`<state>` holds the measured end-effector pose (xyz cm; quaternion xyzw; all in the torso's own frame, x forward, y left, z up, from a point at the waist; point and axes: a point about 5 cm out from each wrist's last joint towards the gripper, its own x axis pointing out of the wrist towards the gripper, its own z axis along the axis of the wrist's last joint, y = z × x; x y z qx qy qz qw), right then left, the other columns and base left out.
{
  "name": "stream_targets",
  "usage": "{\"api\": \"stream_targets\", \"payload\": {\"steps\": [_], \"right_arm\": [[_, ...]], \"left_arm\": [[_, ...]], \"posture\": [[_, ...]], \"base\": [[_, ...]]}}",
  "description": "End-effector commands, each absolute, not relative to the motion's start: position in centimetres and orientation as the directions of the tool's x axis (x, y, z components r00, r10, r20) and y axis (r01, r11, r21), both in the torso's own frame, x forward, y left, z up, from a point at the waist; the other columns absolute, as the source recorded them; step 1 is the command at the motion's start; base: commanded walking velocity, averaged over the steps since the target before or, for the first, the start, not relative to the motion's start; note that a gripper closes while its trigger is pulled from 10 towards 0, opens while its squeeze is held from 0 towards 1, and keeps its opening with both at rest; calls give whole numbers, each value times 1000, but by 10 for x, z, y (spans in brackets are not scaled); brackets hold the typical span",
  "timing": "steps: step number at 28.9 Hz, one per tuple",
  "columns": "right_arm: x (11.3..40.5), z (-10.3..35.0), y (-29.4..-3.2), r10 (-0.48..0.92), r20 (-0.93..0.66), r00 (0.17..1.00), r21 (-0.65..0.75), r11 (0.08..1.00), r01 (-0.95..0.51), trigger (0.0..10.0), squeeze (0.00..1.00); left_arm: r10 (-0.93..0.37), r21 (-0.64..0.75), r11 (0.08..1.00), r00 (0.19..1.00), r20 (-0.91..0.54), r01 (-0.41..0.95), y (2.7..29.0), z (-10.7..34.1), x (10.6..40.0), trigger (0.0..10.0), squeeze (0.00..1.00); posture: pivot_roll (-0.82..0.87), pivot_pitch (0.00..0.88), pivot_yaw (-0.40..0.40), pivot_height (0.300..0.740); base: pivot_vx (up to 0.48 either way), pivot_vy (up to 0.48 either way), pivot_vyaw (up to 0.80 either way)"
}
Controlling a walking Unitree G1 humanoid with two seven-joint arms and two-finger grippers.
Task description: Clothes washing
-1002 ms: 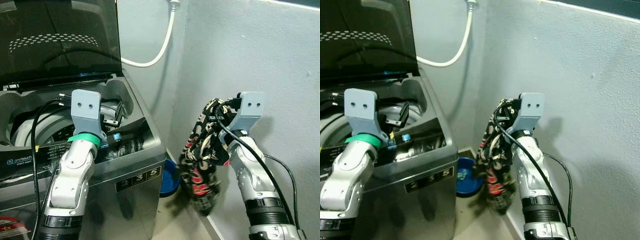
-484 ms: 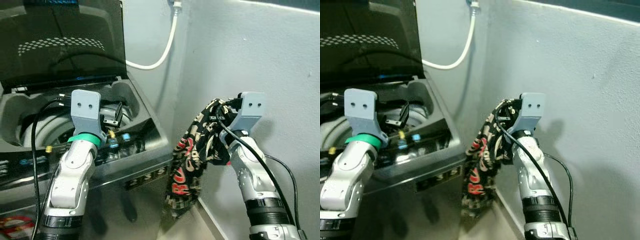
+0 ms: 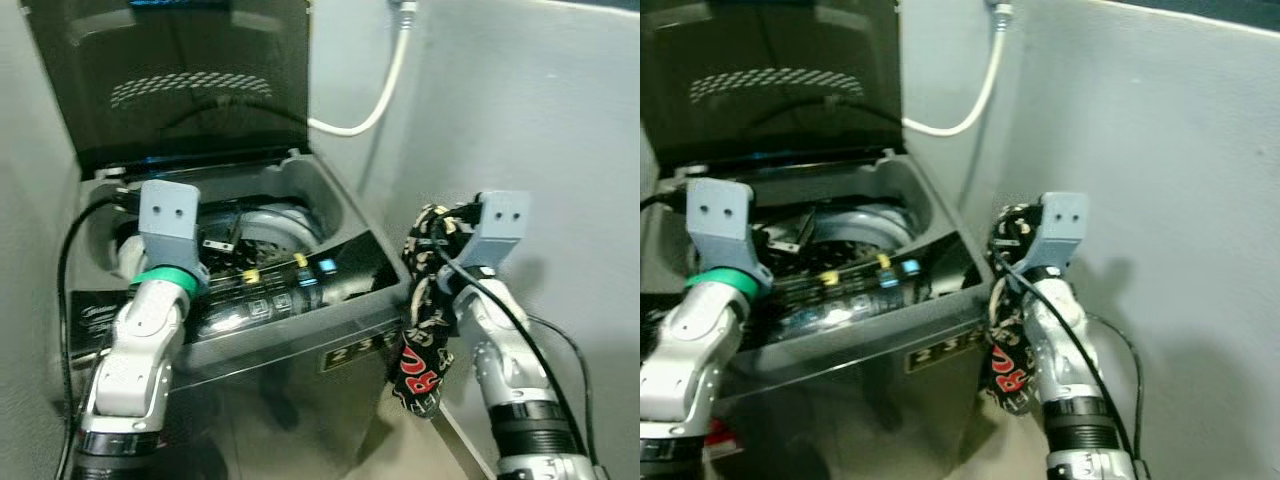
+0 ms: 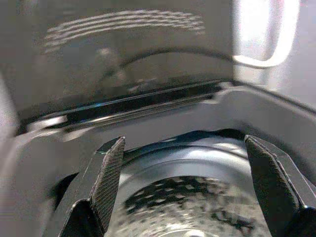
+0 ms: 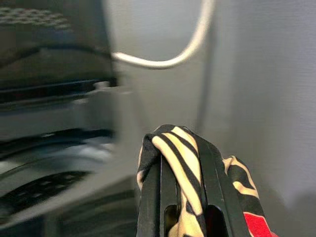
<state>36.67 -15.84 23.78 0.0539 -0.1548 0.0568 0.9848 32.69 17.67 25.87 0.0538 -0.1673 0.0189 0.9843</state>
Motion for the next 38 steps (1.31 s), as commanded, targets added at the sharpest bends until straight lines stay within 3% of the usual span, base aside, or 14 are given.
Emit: {"api": "stream_targets", "payload": {"steps": [1,21,29,38], "right_arm": [[366,246,-162,87,341,936,84,989,-123,10000,0],[368,248,-158,100,344,934,64,989,-130,10000,0],[367,246,-155,112,342,933,43,990,-135,10000,0],[366,245,-156,110,346,932,67,988,-141,10000,0]], "left_arm": [[17,100,994,949,316,-51,173,255,327,10000,0],[32,93,994,950,312,-64,174,254,328,10000,0],[36,90,994,950,309,-67,173,254,328,10000,0],[42,89,993,944,328,-75,173,257,327,10000,0]], "posture": [[5,44,17,740],[2,38,14,740],[3,33,14,740],[1,26,17,740]], "base": [[0,-480,0],[0,0,0],[0,0,800],[0,0,0]]}}
